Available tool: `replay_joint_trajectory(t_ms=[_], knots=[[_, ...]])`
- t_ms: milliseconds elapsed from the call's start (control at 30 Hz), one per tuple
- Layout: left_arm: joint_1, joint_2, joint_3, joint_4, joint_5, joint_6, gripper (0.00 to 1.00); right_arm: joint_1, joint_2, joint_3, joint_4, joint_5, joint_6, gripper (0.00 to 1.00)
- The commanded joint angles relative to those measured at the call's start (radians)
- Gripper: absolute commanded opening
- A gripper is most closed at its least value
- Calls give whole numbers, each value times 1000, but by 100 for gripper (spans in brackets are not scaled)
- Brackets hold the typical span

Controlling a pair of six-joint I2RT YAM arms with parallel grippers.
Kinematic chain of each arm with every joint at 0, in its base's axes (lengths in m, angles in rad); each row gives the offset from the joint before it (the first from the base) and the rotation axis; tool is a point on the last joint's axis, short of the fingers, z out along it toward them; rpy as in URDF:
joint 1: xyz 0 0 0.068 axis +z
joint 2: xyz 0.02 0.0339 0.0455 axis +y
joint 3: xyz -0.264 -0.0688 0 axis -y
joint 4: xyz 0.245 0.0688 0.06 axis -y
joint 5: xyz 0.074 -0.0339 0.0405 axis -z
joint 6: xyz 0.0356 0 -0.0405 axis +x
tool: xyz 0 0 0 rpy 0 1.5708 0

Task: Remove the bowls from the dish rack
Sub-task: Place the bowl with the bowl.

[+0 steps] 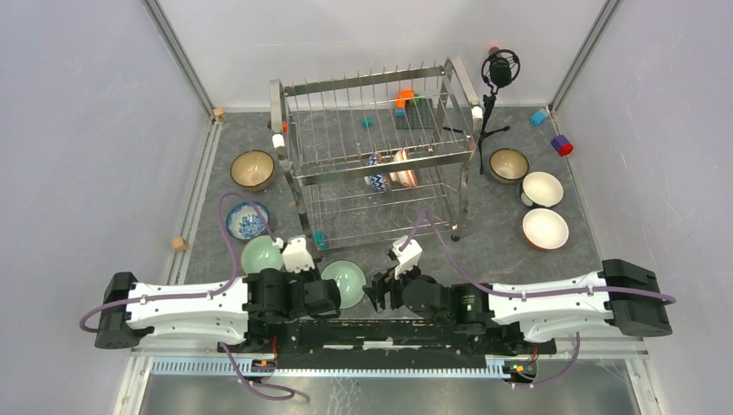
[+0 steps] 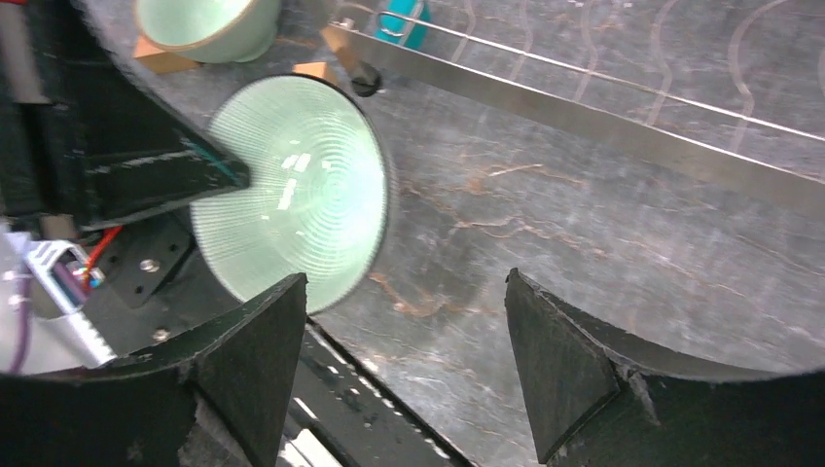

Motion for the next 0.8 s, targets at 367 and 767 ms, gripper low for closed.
replay_joint_trajectory(t_ms=[367,767], knots=[[-3,-158,46,7,-111,106,2,-77,-442,-113,-282,529,-152,88],[22,-101,310,-495,-346,38,2,-248,-353,-169,-38,200,-233,89]])
